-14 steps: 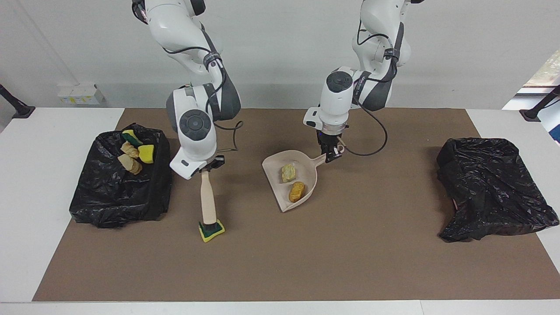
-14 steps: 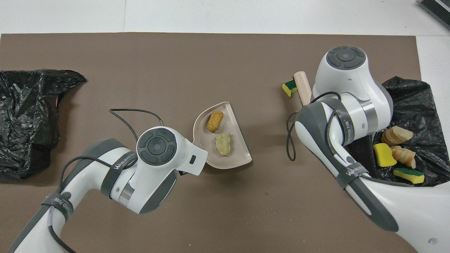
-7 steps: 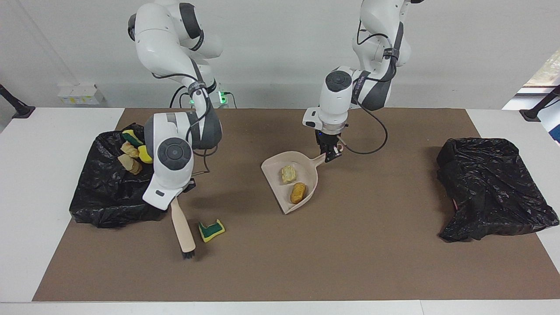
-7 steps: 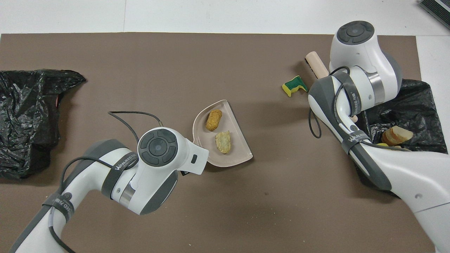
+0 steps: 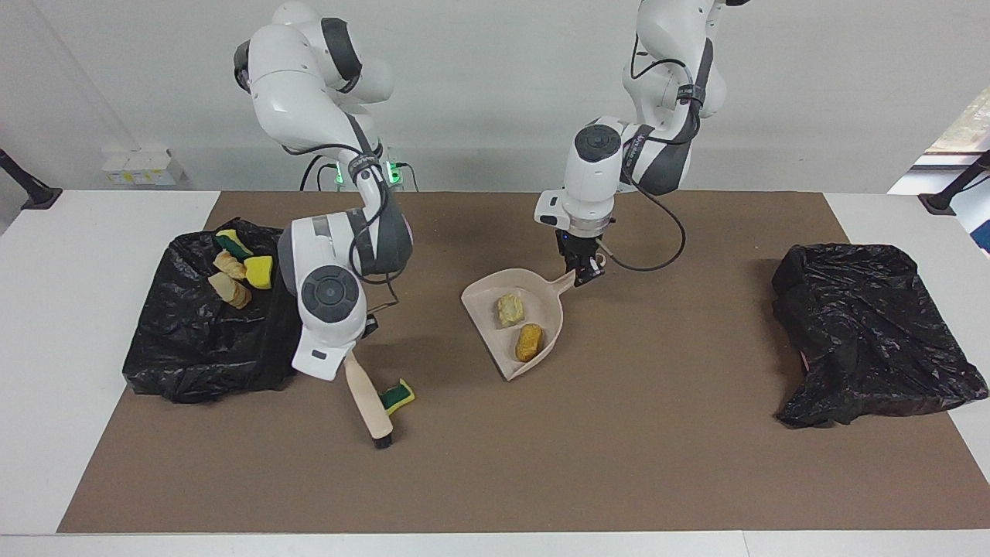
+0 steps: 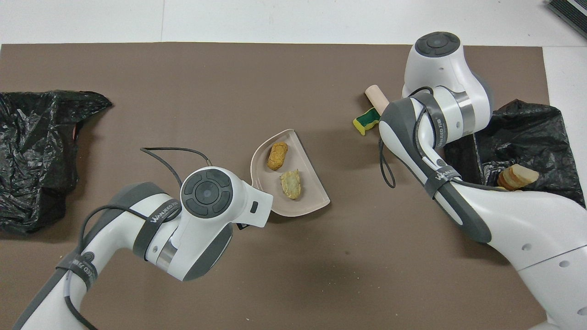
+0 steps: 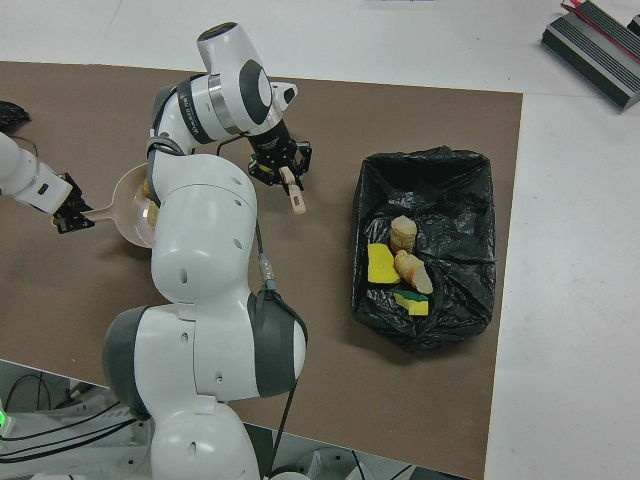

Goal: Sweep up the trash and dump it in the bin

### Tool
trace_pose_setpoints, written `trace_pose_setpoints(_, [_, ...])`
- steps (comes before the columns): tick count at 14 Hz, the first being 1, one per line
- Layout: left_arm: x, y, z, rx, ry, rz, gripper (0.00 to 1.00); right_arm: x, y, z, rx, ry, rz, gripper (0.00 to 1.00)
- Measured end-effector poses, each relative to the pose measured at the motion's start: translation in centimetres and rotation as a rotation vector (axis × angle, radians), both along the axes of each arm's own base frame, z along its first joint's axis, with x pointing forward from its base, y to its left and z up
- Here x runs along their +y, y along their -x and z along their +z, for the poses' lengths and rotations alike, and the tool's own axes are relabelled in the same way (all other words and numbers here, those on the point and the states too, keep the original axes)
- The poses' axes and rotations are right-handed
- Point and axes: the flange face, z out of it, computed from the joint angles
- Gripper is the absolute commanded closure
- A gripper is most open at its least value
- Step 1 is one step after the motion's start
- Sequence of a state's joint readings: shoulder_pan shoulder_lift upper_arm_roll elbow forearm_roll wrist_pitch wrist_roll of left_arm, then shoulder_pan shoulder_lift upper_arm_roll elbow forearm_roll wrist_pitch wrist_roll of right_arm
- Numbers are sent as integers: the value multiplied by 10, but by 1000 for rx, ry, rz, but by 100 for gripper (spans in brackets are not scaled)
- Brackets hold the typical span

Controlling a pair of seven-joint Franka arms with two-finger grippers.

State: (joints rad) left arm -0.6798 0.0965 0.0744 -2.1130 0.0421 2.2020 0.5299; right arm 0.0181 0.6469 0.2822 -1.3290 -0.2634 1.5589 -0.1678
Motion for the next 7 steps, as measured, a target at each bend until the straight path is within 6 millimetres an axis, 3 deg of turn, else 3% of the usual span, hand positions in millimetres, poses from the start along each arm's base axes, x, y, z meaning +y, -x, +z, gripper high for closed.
trace_pose_setpoints(2, [0, 2, 0, 10, -7, 8, 100, 32, 24, -1, 61, -32, 2, 100])
trace_pose_setpoints(7, [-1, 10, 1, 41, -30, 12, 100, 124, 108, 1, 164, -46, -137, 100])
